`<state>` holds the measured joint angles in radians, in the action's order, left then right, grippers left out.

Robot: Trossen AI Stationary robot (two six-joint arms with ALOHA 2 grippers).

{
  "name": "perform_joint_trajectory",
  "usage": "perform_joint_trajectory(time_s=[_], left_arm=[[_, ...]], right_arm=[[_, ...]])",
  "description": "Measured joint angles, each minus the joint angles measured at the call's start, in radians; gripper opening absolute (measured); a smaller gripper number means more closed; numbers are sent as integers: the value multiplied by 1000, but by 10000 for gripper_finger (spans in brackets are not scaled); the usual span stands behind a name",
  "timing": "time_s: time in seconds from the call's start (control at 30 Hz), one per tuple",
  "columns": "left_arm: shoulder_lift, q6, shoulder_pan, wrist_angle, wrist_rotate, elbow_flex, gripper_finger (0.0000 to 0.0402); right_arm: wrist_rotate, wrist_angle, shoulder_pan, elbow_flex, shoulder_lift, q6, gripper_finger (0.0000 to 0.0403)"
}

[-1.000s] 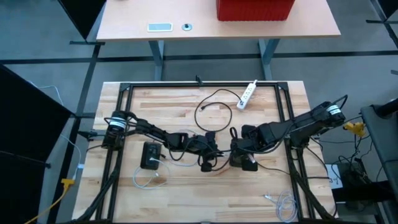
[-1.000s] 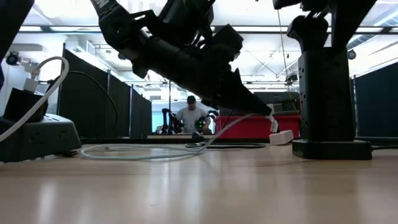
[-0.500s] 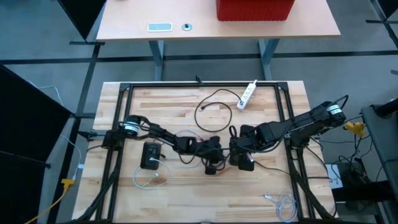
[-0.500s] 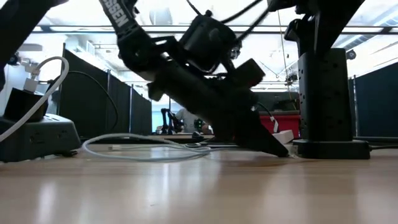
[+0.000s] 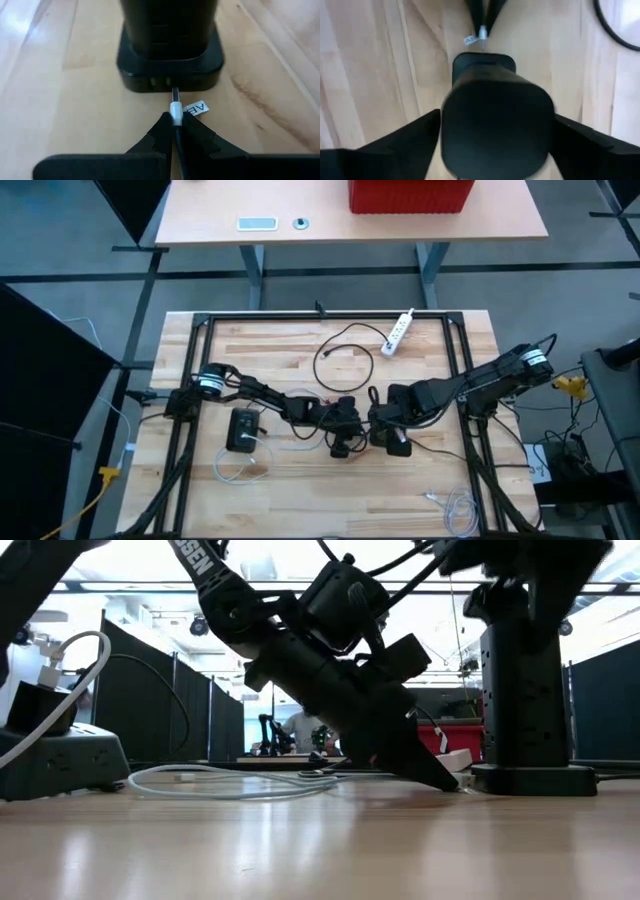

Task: Insert USB
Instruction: Insert the top white charger cable into the right black outlet extension

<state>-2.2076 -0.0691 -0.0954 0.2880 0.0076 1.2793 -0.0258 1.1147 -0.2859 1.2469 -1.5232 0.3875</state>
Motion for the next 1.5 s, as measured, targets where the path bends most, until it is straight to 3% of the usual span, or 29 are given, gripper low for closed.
perform_joint_trajectory(time_s=[0.5,0.6,0.83,1.5], left_arm=[[-4,-9,10,32,9,-1,17],[-4,-9,10,29,9,-1,17],[-4,-9,9,19,27,-1,17],[-6,28,-3,1,26,29,17]], right_arm=[[18,-77,0,-43,7,13,357],[4,-80,0,-45,7,16,340],[-5,-84,3,-71,10,-2,260],[34,-96,48,-76,11,-78,259]])
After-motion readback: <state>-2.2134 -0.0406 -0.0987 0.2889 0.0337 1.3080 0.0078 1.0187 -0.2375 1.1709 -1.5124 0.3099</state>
